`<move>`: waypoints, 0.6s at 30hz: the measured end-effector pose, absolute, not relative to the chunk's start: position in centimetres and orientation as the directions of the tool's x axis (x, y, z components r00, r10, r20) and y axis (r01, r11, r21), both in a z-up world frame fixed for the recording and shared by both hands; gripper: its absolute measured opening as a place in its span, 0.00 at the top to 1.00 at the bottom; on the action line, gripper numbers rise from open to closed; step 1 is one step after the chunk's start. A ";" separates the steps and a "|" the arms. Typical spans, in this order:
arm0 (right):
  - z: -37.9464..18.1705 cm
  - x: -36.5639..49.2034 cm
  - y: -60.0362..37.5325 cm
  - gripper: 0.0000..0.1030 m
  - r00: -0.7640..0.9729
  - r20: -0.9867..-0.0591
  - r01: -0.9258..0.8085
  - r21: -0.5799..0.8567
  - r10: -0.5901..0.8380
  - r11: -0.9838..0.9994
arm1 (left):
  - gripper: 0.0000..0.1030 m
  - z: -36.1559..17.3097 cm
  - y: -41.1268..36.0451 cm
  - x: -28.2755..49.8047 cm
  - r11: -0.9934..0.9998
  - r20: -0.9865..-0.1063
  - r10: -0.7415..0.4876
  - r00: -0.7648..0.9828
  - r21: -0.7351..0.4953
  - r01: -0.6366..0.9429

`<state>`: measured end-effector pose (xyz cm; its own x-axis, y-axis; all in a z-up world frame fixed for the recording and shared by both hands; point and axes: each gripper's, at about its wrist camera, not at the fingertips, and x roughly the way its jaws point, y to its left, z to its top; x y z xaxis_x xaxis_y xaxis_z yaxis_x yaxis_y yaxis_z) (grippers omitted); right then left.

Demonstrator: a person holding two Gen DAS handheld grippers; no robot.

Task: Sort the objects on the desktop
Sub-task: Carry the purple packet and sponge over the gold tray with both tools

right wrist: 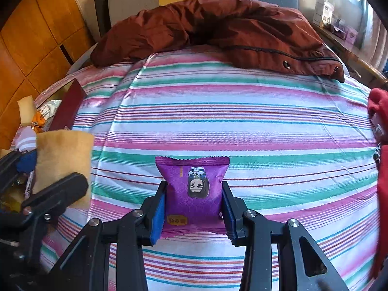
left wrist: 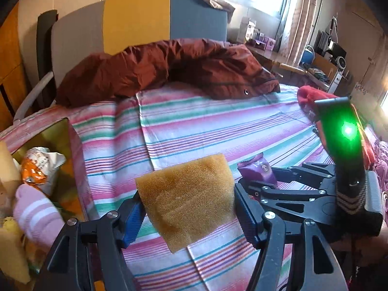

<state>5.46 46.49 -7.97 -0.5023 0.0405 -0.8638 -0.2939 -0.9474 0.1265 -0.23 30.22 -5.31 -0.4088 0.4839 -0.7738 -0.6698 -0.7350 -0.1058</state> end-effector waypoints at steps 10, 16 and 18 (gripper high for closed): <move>-5.9 5.5 44.4 0.60 -0.557 -0.830 -0.268 0.142 0.033 -0.953 | 0.33 -3.0 26.6 0.1 -0.761 -0.730 0.491 -0.475 -0.093 -0.643; -3.9 5.2 42.2 0.60 -0.605 -0.796 -0.234 0.158 0.016 -0.959 | 0.33 -1.2 23.5 0.1 -0.793 -0.694 0.476 -0.540 -0.074 -0.604; -3.2 5.0 41.1 0.60 -0.623 -0.782 -0.217 0.161 0.010 -0.963 | 0.33 -0.7 22.5 0.0 -0.805 -0.684 0.469 -0.559 -0.070 -0.590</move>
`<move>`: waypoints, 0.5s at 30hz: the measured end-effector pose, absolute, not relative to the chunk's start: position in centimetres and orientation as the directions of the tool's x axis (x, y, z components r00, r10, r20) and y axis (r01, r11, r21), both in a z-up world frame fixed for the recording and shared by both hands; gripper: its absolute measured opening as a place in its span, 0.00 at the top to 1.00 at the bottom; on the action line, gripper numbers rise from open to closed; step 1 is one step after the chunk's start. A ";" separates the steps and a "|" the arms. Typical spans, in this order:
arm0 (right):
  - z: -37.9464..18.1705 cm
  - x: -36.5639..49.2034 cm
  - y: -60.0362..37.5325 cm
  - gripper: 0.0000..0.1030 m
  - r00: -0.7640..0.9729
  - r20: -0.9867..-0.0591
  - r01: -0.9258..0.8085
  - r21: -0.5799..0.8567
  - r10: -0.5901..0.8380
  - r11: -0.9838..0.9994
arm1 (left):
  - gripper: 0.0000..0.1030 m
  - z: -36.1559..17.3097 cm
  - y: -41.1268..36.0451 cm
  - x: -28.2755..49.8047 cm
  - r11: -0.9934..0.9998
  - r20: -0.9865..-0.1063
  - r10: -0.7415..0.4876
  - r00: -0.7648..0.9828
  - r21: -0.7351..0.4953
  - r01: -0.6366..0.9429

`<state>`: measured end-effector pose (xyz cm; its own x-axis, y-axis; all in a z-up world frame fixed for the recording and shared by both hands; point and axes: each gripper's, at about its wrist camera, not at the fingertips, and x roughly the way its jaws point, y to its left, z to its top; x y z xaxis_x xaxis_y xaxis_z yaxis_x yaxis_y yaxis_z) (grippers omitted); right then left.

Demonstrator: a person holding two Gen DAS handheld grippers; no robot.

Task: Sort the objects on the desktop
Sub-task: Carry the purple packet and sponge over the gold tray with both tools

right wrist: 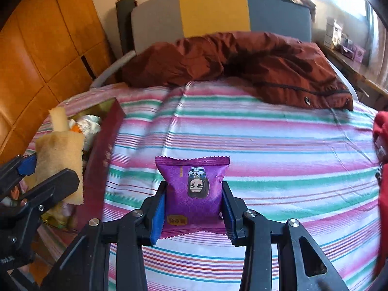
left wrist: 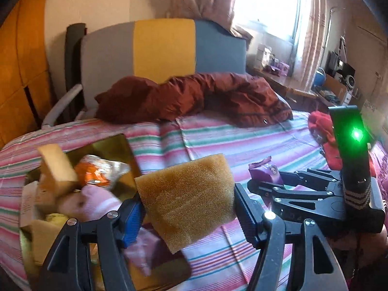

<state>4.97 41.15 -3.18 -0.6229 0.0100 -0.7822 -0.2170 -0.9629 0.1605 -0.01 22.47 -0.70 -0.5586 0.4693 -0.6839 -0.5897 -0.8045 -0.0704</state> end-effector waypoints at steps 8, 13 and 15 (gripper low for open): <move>-1.1 3.8 36.6 0.60 -0.675 -0.737 -0.138 0.170 -0.033 -0.976 | 0.33 0.2 17.5 -1.0 -0.859 -0.665 0.419 -0.619 -0.069 -0.507; -0.6 3.3 33.9 0.60 -0.691 -0.720 -0.093 0.178 -0.065 -0.980 | 0.33 0.0 14.4 -1.5 -0.891 -0.669 0.377 -0.641 -0.073 -0.448; -0.6 3.1 32.8 0.60 -0.692 -0.717 -0.072 0.184 -0.083 -0.980 | 0.33 -0.1 13.4 -1.5 -0.900 -0.669 0.362 -0.649 -0.072 -0.429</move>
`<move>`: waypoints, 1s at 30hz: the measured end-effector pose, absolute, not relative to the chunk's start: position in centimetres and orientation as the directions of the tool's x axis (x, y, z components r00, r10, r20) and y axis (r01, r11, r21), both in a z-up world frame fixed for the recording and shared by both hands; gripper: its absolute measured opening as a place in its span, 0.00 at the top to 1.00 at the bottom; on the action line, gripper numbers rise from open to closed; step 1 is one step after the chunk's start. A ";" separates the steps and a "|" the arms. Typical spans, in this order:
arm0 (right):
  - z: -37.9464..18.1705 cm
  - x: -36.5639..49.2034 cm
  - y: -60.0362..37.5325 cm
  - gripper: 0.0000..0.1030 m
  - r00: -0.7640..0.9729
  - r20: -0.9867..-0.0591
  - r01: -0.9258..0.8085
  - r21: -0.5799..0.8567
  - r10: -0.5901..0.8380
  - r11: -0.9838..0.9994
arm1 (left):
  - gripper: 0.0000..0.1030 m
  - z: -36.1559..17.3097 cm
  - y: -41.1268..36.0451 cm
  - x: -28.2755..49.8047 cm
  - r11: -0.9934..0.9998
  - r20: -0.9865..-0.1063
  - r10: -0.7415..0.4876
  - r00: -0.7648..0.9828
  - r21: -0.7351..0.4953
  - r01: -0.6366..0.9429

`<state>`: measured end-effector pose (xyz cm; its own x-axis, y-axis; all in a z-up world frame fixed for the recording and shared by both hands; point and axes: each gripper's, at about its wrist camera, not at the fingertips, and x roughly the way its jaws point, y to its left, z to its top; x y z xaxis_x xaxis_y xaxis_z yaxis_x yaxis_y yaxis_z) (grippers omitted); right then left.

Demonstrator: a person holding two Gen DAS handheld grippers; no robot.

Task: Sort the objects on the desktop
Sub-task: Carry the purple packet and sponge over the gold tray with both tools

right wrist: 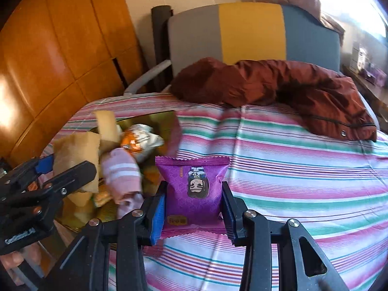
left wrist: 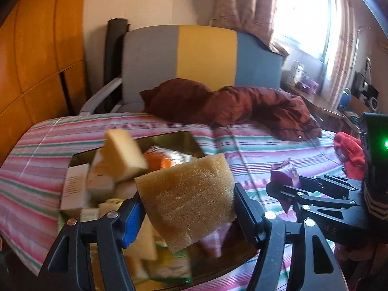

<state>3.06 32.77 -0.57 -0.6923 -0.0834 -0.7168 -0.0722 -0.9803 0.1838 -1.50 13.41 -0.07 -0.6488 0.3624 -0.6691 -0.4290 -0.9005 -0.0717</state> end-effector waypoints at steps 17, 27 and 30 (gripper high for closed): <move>0.1 1.1 25.2 0.60 -0.709 -0.682 0.049 0.204 -0.178 -0.978 | 0.33 -1.4 5.7 -2.5 -0.960 -0.686 0.246 -0.685 -0.075 -0.270; 0.6 0.8 21.4 0.60 -0.712 -0.670 0.130 0.170 -0.211 -0.977 | 0.33 -2.2 2.0 -2.5 -0.973 -0.701 0.221 -0.679 -0.109 -0.204; 0.1 1.4 20.9 0.60 -0.703 -0.670 0.157 0.184 -0.241 -0.970 | 0.33 -2.6 0.6 -2.4 -0.977 -0.706 0.209 -0.677 -0.118 -0.179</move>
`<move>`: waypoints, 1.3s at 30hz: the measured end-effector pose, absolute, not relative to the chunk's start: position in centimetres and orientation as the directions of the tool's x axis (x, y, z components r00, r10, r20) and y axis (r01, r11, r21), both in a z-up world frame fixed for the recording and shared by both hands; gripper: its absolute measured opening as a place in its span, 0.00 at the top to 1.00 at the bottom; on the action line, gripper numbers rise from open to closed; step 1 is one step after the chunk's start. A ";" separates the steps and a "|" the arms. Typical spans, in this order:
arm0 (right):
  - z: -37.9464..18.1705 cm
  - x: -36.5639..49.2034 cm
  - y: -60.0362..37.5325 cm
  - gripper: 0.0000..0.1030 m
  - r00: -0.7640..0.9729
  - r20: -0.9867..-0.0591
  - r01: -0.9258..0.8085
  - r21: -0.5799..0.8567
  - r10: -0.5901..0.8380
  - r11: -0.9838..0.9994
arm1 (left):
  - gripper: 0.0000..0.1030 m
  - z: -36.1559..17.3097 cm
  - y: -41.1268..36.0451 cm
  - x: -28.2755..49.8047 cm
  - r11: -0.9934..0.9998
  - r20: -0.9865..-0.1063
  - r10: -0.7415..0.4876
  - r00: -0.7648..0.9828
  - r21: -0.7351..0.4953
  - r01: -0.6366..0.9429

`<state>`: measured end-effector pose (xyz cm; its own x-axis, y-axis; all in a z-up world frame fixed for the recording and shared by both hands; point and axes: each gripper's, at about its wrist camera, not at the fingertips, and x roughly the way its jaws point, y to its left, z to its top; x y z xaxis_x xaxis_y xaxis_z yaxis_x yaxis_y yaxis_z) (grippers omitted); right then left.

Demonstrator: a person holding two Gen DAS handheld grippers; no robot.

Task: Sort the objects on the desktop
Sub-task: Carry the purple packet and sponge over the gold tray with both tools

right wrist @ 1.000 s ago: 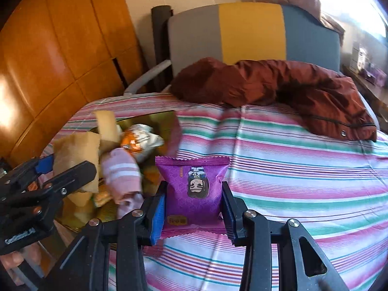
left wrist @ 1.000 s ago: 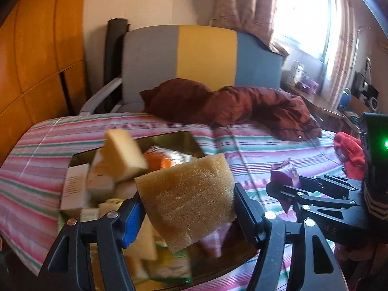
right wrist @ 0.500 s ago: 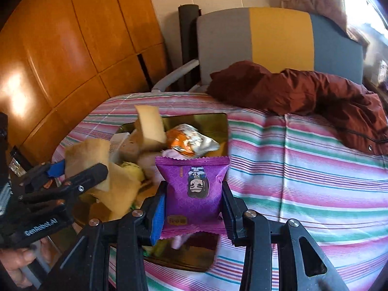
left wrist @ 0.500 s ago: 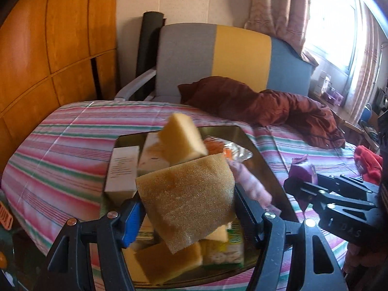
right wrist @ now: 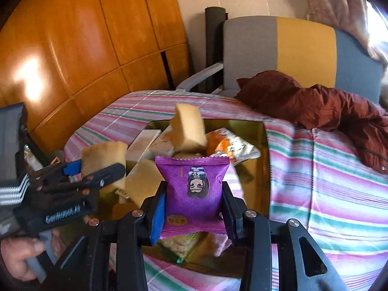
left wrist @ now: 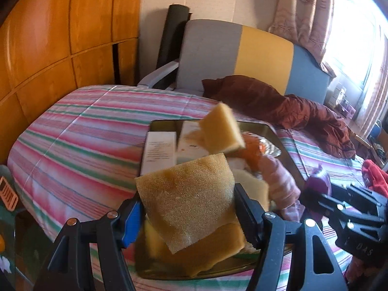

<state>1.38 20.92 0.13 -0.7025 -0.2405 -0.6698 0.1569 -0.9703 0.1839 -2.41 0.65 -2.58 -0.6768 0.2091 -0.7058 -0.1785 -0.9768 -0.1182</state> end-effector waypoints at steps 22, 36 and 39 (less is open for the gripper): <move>-3.1 -4.1 18.9 0.60 -0.649 -0.733 0.173 0.118 -0.204 -0.978 | 0.33 -3.2 1.5 -8.4 -0.981 -0.707 0.183 -0.683 -0.083 -0.176; -7.4 -2.8 20.0 0.59 -0.507 -0.811 0.213 0.212 -0.294 -0.954 | 0.32 -5.6 3.1 -9.5 -0.940 -0.780 0.317 -0.540 -0.180 -0.291; -7.7 -2.4 20.6 0.56 -0.508 -0.807 0.185 0.237 -0.299 -0.954 | 0.30 -5.0 2.3 -8.5 -0.932 -0.762 0.346 -0.547 -0.215 -0.290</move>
<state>-2.42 20.57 -7.70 -0.5085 -0.2990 -0.8075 0.1850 -0.9538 0.2367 -8.51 2.27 -5.00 -0.5466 0.3461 -0.7625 -0.2900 -0.9325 -0.2153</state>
